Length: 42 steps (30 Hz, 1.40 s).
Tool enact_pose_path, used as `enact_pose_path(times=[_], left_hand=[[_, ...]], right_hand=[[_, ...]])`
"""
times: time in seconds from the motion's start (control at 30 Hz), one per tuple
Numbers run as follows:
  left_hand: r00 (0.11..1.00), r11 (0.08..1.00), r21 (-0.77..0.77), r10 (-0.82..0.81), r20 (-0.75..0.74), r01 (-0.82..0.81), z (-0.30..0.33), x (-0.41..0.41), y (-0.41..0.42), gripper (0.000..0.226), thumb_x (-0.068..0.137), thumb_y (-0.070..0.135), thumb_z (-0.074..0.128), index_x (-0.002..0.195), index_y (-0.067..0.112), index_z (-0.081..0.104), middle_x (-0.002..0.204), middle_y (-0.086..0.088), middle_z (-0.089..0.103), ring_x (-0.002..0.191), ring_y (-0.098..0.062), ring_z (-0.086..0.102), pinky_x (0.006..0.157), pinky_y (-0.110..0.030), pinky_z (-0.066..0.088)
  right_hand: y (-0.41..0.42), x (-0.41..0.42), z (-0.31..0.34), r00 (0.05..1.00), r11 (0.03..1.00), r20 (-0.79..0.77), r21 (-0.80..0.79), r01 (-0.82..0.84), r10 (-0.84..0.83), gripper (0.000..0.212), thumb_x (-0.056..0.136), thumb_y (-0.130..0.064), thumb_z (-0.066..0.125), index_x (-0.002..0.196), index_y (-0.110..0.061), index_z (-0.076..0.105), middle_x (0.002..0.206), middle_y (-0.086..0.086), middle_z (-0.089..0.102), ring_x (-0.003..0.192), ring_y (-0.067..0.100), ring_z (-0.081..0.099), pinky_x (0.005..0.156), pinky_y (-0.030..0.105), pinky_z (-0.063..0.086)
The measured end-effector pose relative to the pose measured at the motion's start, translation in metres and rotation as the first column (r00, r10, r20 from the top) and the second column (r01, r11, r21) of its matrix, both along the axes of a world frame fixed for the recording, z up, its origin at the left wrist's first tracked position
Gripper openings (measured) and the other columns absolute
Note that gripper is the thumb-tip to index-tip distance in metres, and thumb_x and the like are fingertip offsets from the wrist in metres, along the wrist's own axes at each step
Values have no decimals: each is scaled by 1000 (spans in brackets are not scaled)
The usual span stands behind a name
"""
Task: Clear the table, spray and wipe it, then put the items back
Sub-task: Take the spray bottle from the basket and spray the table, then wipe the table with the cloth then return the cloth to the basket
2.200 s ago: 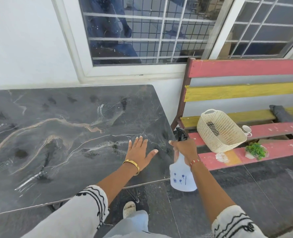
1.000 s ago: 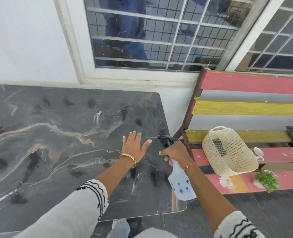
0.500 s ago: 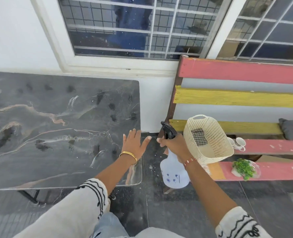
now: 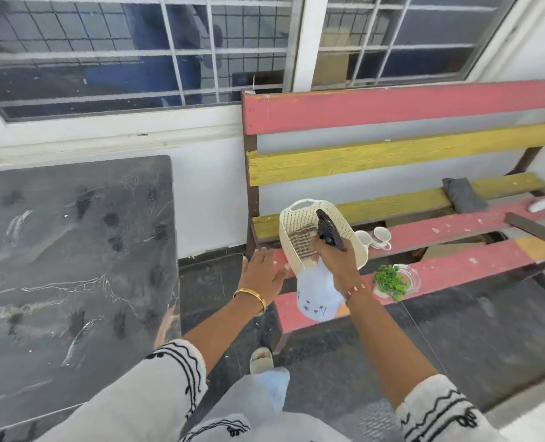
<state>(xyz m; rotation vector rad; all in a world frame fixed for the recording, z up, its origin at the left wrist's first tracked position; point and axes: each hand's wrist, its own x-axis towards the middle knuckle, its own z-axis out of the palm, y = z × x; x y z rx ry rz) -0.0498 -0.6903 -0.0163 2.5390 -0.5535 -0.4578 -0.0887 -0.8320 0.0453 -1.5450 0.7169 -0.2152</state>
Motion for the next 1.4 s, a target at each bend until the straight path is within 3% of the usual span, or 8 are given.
enact_pose_path(times=[0.13,0.33,0.6,0.7,0.8,1.0,1.27,1.4], left_hand=[[999,999,11,-49,-23,49,-15,29,-42,54,96,34,34,144,12,22,154,-8,23,145,-24,14,118,-44,1],[992,997,23,-74,-97,77,-37,70,-97,59,95,37,35,144,9,19,152,-10,25,143,-26,18,118,-41,8],[975,1000,2,-11,-224,12,-65,103,-124,57,93,35,40,143,13,24,145,-11,37,136,-28,30,116,-47,20],[965,1000,15,-2,-262,7,-74,109,-129,57,93,33,41,144,13,23,146,-9,35,137,-26,30,118,-47,14],[959,1000,19,18,-284,-13,-84,115,-134,57,93,30,43,144,13,23,147,-9,34,137,-26,30,118,-47,13],[933,995,-2,90,-347,-96,-92,121,-143,54,93,22,43,143,11,25,147,-11,34,137,-28,31,115,-45,24],[901,979,-14,183,-394,-205,-92,129,-166,50,96,23,39,143,12,27,149,-8,33,135,-25,36,111,-36,30],[837,953,-22,253,-485,-301,-94,135,-178,49,97,27,37,143,16,27,151,-5,32,134,-24,39,109,-36,34]], right_hand=[[-43,25,-10,999,997,-9,-70,35,-36,5,92,-11,56,93,-7,55,65,-4,54,60,3,49,54,7,40],[-99,67,-40,992,874,-121,-486,-20,-45,32,82,-39,62,59,-21,50,52,5,50,53,21,48,55,32,38],[-137,95,-79,959,930,-187,-339,141,-214,27,81,-21,70,67,-1,58,56,7,54,51,2,49,55,18,42],[-140,99,-103,945,944,-244,-297,140,-217,34,81,-24,71,75,7,57,63,21,58,64,32,63,66,46,56],[-144,104,-126,935,957,-303,-273,103,-187,21,85,-21,67,76,-3,59,62,6,58,69,35,67,70,51,57],[-143,111,-163,906,947,-420,-265,-182,57,15,88,-19,62,86,-5,59,78,14,64,77,35,67,73,47,55],[-157,103,-170,813,860,-506,-237,-452,288,17,90,-14,56,102,-6,65,76,3,58,62,13,48,52,6,36],[-183,126,-158,607,742,-582,-8,-671,542,18,80,-4,64,96,3,69,88,16,67,79,18,56,66,16,39]])
